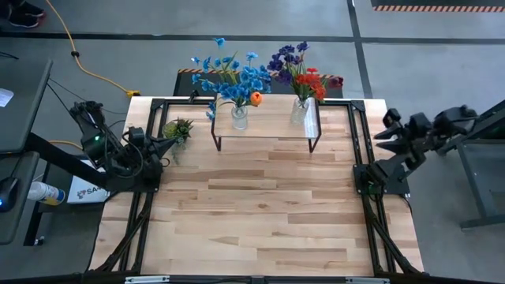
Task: Pick and place flowers into a vace then onto a shelf
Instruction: Return To Home Position
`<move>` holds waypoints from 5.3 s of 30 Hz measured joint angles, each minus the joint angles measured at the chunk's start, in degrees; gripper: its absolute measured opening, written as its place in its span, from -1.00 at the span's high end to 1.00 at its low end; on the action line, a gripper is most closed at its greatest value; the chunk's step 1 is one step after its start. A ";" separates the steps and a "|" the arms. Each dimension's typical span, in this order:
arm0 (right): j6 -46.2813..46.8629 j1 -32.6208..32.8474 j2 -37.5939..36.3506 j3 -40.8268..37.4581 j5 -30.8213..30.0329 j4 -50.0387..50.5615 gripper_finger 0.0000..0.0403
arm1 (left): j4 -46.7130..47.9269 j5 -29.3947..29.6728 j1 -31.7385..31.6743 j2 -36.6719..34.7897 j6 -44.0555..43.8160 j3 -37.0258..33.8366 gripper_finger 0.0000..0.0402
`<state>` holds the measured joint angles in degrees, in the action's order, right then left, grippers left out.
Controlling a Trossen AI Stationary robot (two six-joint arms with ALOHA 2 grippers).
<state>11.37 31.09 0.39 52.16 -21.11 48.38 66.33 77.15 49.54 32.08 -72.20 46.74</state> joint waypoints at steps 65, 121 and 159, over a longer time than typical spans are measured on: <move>-2.58 0.55 -0.09 -13.70 -2.63 -14.61 0.46 | -67.18 -23.08 -29.68 -10.44 36.85 -33.38 0.65; -0.22 -15.48 -0.14 -47.95 2.84 -50.78 0.46 | -73.24 -22.70 -29.66 -10.46 41.81 -38.94 0.81; -0.94 -39.47 -0.01 -47.95 29.88 -52.43 0.46 | -55.81 -37.58 -31.54 -31.17 47.15 -41.27 0.82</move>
<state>10.42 -8.38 0.37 4.21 8.76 -4.06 10.52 39.58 18.00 0.91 -25.05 5.47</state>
